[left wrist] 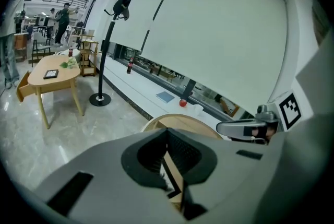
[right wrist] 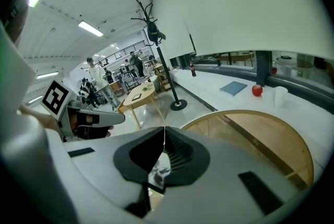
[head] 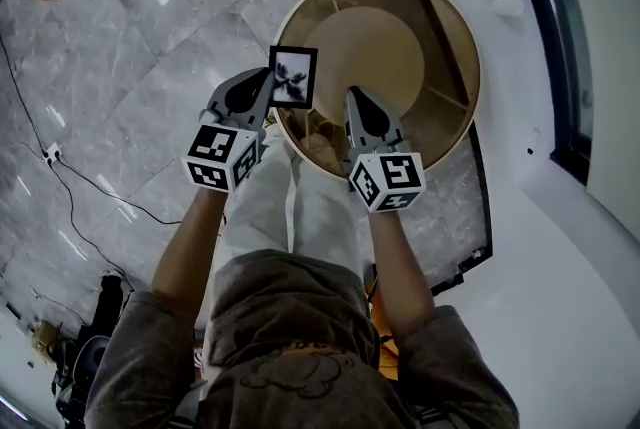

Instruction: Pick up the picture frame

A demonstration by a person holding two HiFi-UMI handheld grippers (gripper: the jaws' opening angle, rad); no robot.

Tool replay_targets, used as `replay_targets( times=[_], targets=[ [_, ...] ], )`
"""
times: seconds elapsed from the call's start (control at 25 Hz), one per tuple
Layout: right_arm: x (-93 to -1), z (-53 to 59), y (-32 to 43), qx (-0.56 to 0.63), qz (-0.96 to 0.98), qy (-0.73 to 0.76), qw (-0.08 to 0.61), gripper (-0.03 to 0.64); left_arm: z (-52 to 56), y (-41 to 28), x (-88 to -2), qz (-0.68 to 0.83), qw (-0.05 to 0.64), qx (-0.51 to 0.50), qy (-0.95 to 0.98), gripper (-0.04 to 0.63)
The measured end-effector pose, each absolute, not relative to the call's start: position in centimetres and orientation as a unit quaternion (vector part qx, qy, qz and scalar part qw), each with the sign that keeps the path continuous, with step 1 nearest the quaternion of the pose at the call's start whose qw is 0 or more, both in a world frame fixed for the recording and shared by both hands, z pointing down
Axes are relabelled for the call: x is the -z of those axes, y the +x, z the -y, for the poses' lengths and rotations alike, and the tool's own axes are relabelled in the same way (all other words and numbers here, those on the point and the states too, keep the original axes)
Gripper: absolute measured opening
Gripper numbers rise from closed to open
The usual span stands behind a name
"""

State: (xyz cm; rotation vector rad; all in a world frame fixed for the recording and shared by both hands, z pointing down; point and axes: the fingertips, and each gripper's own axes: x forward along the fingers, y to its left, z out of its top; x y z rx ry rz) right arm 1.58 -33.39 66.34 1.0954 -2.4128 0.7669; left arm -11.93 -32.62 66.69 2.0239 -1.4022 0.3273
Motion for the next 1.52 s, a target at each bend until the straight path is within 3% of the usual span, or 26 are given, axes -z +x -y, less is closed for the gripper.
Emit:
replay_targets(
  times=[0.64,0.88,1.24,1.52],
  targets=[
    [-71.3,31.6,0.3,-0.298,0.856,0.376,0.192,0.02,31.6,-12.7,-72.8,0.549,0.346,-0.148,0.746,0.032],
    [-71.8,31.4,-0.3,-0.303,0.857,0.37,0.191,0.02,31.7,-13.0,-73.9,0.553,0.366,-0.143,0.735,0.263],
    [-72.4,31.1,0.2,-0.307,0.855,0.369,0.197,0.02,31.2,-12.7,-76.6,0.545,0.396,-0.164,0.721,0.268],
    [-72.8,30.6,0.3,-0.312,0.854,0.365,0.2,0.02,30.6,-12.4,-80.9,0.527,0.424,-0.192,0.711,0.224]
  ],
)
